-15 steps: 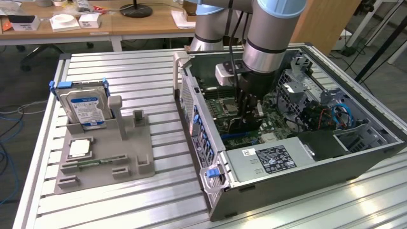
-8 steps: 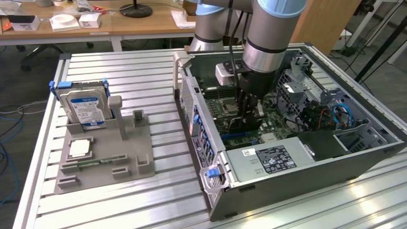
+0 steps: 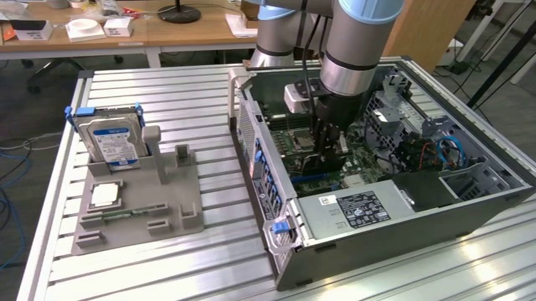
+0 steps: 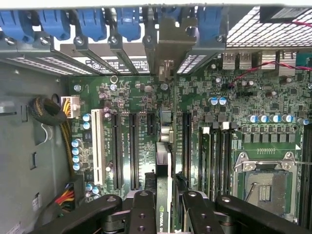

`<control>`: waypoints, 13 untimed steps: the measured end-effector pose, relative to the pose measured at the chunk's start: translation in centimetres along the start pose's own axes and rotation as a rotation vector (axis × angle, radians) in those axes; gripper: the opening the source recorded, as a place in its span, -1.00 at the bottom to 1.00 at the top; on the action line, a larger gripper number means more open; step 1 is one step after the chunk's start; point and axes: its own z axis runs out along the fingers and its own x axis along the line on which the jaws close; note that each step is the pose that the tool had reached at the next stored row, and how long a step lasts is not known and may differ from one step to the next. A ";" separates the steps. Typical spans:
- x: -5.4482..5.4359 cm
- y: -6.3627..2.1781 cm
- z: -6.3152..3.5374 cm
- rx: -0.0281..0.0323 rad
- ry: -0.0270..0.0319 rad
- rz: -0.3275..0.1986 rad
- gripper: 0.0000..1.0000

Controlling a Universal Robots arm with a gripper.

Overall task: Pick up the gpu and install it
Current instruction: 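Insert the gpu into the slot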

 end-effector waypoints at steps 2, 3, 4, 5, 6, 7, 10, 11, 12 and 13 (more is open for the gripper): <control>0.0 0.01 0.22 0.0044 -0.0001 0.000 -0.47; 0.0 0.05 0.30 0.0067 -0.0002 0.000 -0.47; 0.0 0.12 0.34 0.0077 -0.0001 0.000 -0.47; 0.0 0.20 0.34 0.0078 -0.0001 0.000 -0.47; 0.0 0.25 0.35 0.0080 -0.0002 0.000 -0.47; 0.0 0.25 0.35 0.0080 -0.0002 0.000 -0.47; 0.0 0.34 0.40 0.0089 -0.0005 0.000 -0.47; 0.0 0.38 0.40 0.0089 -0.0003 0.000 -0.47; 0.0 0.38 0.40 0.0089 -0.0002 0.000 -0.47; 0.0 0.39 0.41 0.0088 -0.0002 0.000 -0.47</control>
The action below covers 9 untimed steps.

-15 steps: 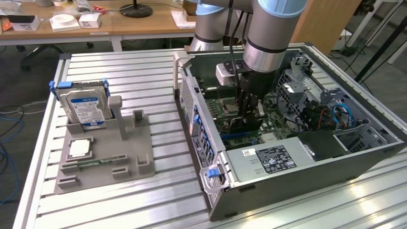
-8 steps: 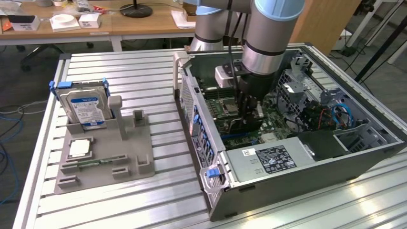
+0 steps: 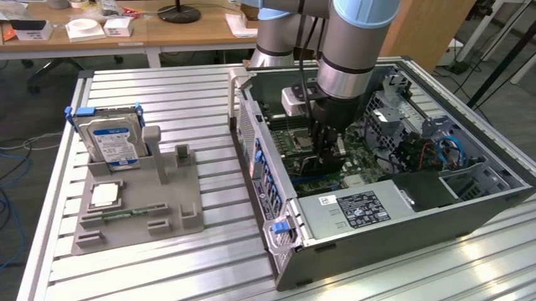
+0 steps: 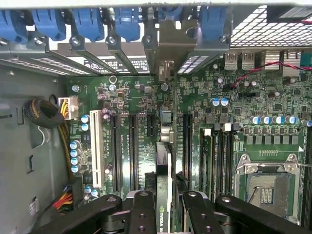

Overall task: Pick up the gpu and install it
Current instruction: 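Insert the gpu into the slot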

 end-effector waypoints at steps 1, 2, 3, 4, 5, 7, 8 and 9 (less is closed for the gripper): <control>0.0 0.02 0.04 0.0002 -0.0002 0.000 -0.47; 0.0 0.04 0.11 0.0006 -0.0002 0.000 -0.47; 0.0 0.05 0.19 0.0008 -0.0004 0.000 -0.47; 0.0 0.07 0.24 0.0007 -0.0001 0.000 -0.47; -0.1 0.08 0.25 0.0007 0.0000 0.000 -0.47; -0.2 0.08 0.27 0.0008 -0.0004 0.001 -0.47; -0.2 0.08 0.27 0.0007 -0.0008 0.000 -0.47; -0.2 0.08 0.28 0.0007 -0.0025 0.000 -0.47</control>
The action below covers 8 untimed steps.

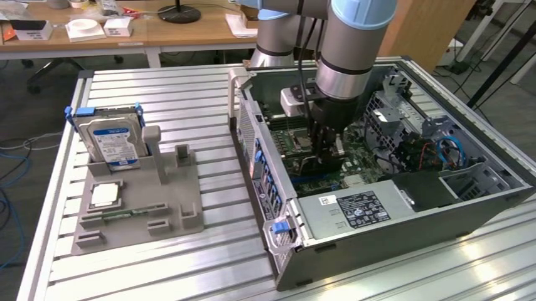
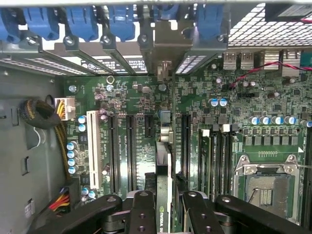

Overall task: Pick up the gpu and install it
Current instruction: 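Insert the gpu into the slot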

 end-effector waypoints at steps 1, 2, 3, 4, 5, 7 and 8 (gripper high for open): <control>0.0 0.00 0.01 0.0001 -0.0024 0.000 -0.47; -0.1 0.01 0.05 0.0004 -0.0052 0.000 -0.47; -0.1 0.02 0.08 0.0004 -0.0081 0.001 -0.47; -0.1 0.02 0.12 0.0006 -0.0102 0.001 -0.47; -0.1 0.02 0.15 0.0007 -0.0106 0.001 -0.47; -0.1 0.01 0.16 0.0006 -0.0108 0.001 -0.47; 0.0 0.01 0.17 0.0007 -0.0109 0.001 -0.47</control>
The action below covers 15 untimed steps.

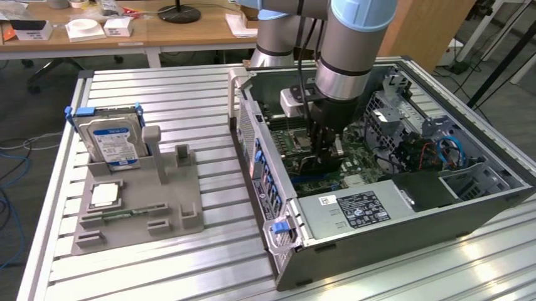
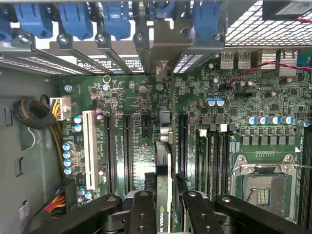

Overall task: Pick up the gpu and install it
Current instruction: 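Insert the gpu into the slot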

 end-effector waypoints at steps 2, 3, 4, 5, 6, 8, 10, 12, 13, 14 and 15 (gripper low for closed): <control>0.0 0.00 0.00 0.0000 0.0000 0.000 -0.47; 0.0 0.00 0.00 0.0000 0.0001 0.000 -0.47; 0.0 0.00 0.00 0.0000 0.0000 0.000 -0.47; 0.0 0.00 0.00 0.0000 0.0000 0.000 -0.47; 0.0 0.00 0.00 0.0000 0.0001 0.000 -0.47; 0.0 0.00 0.00 0.0000 0.0000 0.000 -0.47; 0.1 0.00 0.00 0.0000 0.0001 0.000 -0.47; 0.1 -0.01 0.01 0.0001 0.0005 0.000 -0.47; 0.1 0.00 0.00 0.0000 0.0007 0.000 -0.47; 0.1 0.00 0.01 0.0000 0.0007 0.000 -0.47; 0.1 0.00 0.02 0.0000 0.0010 0.000 -0.47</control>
